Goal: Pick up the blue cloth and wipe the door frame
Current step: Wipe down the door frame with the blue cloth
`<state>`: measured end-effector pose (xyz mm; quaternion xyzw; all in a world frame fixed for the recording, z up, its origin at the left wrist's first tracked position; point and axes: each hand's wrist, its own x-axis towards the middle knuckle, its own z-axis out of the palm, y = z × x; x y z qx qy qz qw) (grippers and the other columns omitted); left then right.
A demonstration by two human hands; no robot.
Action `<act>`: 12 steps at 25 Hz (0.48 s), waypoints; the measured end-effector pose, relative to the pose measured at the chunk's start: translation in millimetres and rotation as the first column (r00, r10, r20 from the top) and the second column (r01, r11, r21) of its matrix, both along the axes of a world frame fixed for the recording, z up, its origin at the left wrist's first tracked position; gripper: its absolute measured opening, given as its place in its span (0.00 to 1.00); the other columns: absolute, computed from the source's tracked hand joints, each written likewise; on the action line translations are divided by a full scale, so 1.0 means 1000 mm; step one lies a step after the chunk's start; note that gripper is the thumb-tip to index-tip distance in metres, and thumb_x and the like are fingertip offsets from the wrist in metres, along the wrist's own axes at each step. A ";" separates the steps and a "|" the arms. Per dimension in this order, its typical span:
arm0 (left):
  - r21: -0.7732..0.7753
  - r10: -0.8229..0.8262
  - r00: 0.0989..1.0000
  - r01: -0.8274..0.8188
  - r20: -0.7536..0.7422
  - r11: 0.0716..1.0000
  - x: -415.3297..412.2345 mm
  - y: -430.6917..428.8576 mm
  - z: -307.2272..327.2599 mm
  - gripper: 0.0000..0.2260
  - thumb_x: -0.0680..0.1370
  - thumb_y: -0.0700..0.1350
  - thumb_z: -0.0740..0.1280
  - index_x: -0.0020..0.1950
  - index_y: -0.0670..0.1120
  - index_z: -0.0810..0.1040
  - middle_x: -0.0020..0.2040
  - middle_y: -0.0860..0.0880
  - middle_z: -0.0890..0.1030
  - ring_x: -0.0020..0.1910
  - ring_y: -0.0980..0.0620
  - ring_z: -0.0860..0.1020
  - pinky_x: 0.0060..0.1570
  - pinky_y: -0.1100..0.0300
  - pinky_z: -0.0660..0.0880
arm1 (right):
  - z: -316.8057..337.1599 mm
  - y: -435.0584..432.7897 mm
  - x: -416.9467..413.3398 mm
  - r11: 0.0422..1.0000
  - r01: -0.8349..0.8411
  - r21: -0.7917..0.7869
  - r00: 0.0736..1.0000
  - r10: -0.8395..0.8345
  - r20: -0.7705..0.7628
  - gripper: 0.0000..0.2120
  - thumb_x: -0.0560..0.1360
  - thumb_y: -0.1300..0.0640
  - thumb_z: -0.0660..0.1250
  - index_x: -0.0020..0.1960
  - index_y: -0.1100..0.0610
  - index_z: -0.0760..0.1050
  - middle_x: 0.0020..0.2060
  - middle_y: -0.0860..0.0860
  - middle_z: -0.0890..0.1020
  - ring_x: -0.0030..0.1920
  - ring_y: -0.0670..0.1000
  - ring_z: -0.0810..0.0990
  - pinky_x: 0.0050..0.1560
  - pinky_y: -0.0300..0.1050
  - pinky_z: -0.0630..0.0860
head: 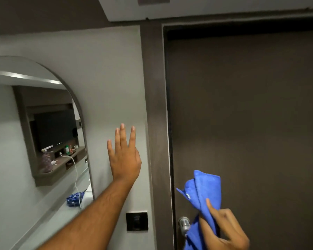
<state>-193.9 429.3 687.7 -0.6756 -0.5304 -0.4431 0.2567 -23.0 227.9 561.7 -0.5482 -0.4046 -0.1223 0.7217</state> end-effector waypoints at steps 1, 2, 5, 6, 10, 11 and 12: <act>0.033 -0.013 1.000 0.013 0.018 0.999 0.005 0.014 0.019 0.34 0.85 0.45 0.63 0.89 0.51 0.52 0.90 0.43 0.48 0.88 0.42 0.50 0.83 0.38 0.52 | 0.006 0.011 -0.003 0.994 -0.021 0.103 0.991 0.007 0.131 0.19 0.65 0.70 0.77 0.45 0.48 0.92 0.29 0.47 0.74 0.29 0.48 0.72 0.30 0.32 0.62; 0.073 -0.035 0.999 0.032 0.031 0.997 0.010 0.028 0.036 0.34 0.85 0.45 0.63 0.89 0.51 0.54 0.90 0.43 0.49 0.88 0.42 0.52 0.83 0.39 0.53 | 0.017 0.031 -0.015 0.993 -0.056 0.107 0.983 0.036 0.182 0.14 0.64 0.69 0.78 0.45 0.53 0.91 0.32 0.47 0.76 0.31 0.45 0.73 0.34 0.31 0.66; 0.201 -0.134 0.991 0.130 0.003 0.971 0.020 0.073 0.066 0.32 0.84 0.42 0.64 0.88 0.51 0.60 0.89 0.43 0.55 0.86 0.41 0.59 0.81 0.38 0.59 | 0.061 0.089 -0.013 0.969 -0.113 0.219 0.943 0.035 0.332 0.05 0.66 0.65 0.79 0.39 0.61 0.84 0.47 0.46 0.80 0.47 0.48 0.80 0.47 0.35 0.75; 0.241 -0.149 0.989 0.150 -0.024 0.959 0.021 0.085 0.067 0.32 0.84 0.40 0.64 0.88 0.51 0.60 0.89 0.43 0.56 0.86 0.41 0.59 0.81 0.38 0.60 | 0.070 0.107 -0.011 0.970 -0.126 0.210 0.934 0.045 0.354 0.05 0.67 0.63 0.78 0.39 0.61 0.82 0.54 0.45 0.80 0.55 0.48 0.81 0.53 0.37 0.77; 0.365 -0.168 0.986 0.163 -0.018 0.916 0.024 0.117 0.052 0.32 0.82 0.42 0.59 0.87 0.50 0.60 0.88 0.45 0.59 0.86 0.43 0.60 0.81 0.38 0.60 | 0.082 0.177 -0.024 0.971 -0.240 0.003 0.805 0.197 0.559 0.12 0.68 0.68 0.79 0.46 0.60 0.79 0.79 0.48 0.74 0.82 0.52 0.72 0.72 0.42 0.77; 0.392 -0.164 0.986 0.159 -0.020 0.906 0.024 0.121 0.050 0.32 0.82 0.42 0.58 0.87 0.50 0.61 0.88 0.45 0.60 0.86 0.43 0.60 0.81 0.38 0.60 | 0.080 0.191 -0.021 0.976 -0.209 -0.057 0.761 0.199 0.618 0.14 0.69 0.67 0.79 0.51 0.58 0.79 0.83 0.48 0.69 0.85 0.51 0.67 0.73 0.46 0.78; 0.408 -0.159 0.987 0.158 -0.032 0.899 0.023 0.125 0.049 0.31 0.82 0.42 0.58 0.87 0.50 0.60 0.88 0.45 0.60 0.86 0.43 0.60 0.81 0.39 0.59 | 0.077 0.202 -0.020 0.983 -0.148 -0.110 0.721 0.183 0.668 0.21 0.70 0.63 0.79 0.60 0.54 0.79 0.86 0.46 0.63 0.87 0.49 0.60 0.75 0.50 0.77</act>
